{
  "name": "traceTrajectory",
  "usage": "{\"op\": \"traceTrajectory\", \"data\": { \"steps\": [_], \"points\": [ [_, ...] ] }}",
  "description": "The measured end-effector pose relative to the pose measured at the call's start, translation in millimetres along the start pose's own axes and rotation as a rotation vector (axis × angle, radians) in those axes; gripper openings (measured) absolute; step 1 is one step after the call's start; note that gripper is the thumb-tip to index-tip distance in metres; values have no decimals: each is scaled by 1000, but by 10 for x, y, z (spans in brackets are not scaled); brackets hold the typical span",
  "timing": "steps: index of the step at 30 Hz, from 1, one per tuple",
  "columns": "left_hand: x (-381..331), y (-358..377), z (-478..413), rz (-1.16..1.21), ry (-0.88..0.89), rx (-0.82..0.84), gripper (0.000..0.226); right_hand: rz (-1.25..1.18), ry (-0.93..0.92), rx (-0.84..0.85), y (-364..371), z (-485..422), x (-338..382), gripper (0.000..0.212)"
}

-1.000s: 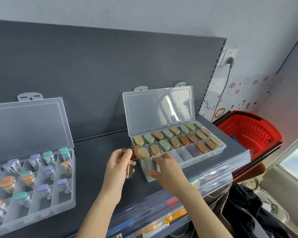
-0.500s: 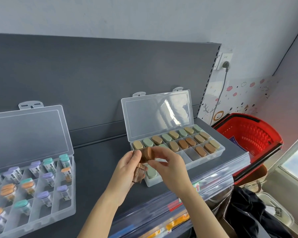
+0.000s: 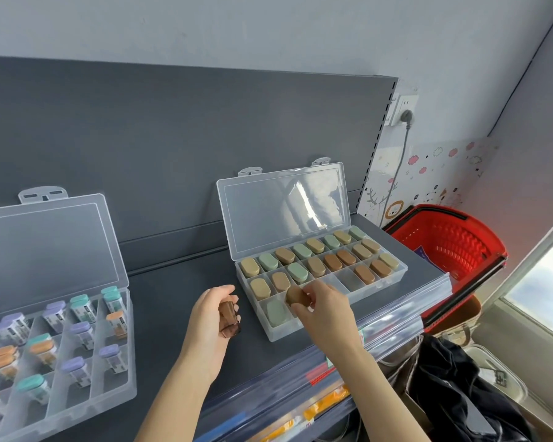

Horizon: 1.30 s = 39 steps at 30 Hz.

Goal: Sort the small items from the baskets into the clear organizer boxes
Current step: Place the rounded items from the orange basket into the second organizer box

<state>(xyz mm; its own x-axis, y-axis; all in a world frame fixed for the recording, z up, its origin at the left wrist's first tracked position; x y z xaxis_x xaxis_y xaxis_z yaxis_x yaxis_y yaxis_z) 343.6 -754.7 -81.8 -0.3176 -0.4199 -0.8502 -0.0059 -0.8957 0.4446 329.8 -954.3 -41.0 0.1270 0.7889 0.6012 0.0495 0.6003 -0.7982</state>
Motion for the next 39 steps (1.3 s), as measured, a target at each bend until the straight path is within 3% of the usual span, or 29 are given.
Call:
{"op": "traceTrajectory", "data": {
  "steps": [9,20,28,39],
  "points": [
    [-32,67,-1,-337,98,135,35,63,-19,28,79,0,-11,27],
    [-255,838,-86,-601,325,233,27,-39,-13,-149,-352,8,-184,32],
    [-124,1475,-369,-1127,490,336,23,-157,41,-288,-555,81,-506,26],
    [125,1601,-412,-1397,582,436,42,-190,63,-303,-534,96,-701,25]
  ]
}}
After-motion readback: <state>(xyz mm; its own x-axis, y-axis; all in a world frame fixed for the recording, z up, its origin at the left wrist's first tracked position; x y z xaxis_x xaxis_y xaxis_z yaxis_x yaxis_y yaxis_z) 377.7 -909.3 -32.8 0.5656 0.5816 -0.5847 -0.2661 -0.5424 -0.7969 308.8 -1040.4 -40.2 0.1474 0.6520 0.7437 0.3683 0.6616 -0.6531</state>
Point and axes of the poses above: each hand's wrist, its own z-axis away from the middle knuckle, its own y-axis out of the palm, x = y × z, the point moved 9 cm from there along -z, towards the middle knuckle, and after that the axes turned 11 degrees about x, right-handed, at the moved point
